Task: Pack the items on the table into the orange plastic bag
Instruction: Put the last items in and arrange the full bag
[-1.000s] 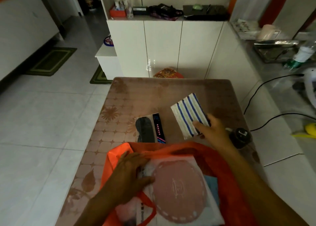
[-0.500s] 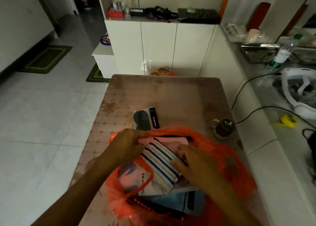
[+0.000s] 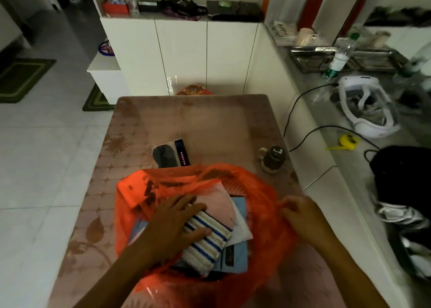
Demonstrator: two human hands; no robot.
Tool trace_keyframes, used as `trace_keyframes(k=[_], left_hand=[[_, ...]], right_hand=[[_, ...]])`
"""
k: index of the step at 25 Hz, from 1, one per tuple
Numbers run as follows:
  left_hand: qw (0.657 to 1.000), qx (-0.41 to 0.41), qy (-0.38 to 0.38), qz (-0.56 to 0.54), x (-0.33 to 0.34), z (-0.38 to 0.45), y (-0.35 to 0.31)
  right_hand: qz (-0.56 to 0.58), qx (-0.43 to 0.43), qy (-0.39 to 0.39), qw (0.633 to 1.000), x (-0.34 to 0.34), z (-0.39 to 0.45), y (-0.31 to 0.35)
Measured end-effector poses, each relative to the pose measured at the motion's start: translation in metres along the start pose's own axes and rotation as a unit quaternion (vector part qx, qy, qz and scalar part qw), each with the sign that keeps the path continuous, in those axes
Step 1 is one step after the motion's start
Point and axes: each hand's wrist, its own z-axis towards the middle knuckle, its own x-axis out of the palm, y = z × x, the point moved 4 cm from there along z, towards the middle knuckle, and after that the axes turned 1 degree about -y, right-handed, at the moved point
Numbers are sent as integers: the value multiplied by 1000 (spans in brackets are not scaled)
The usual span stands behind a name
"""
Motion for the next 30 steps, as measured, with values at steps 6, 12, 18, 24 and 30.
trace_keyframes(k=[6,12,18,24,30], left_hand=[[999,-31,-12,28,9,-4,7],[997,-70,-14,-5,-1,-7,12],[997,-9,33,68,-36,24,44],[998,-19,23,48,-17,24,65],[998,-22,-9,62,2,24,77]], right_hand=[[135,-153,-156,966,-66,-34,68],[132,-271,-58,952,-31,-7,152],[4,-103,174,979,164,154,182],[-114,32,194,974,271,229,129],[-49,-13,207,977,313,247,116]])
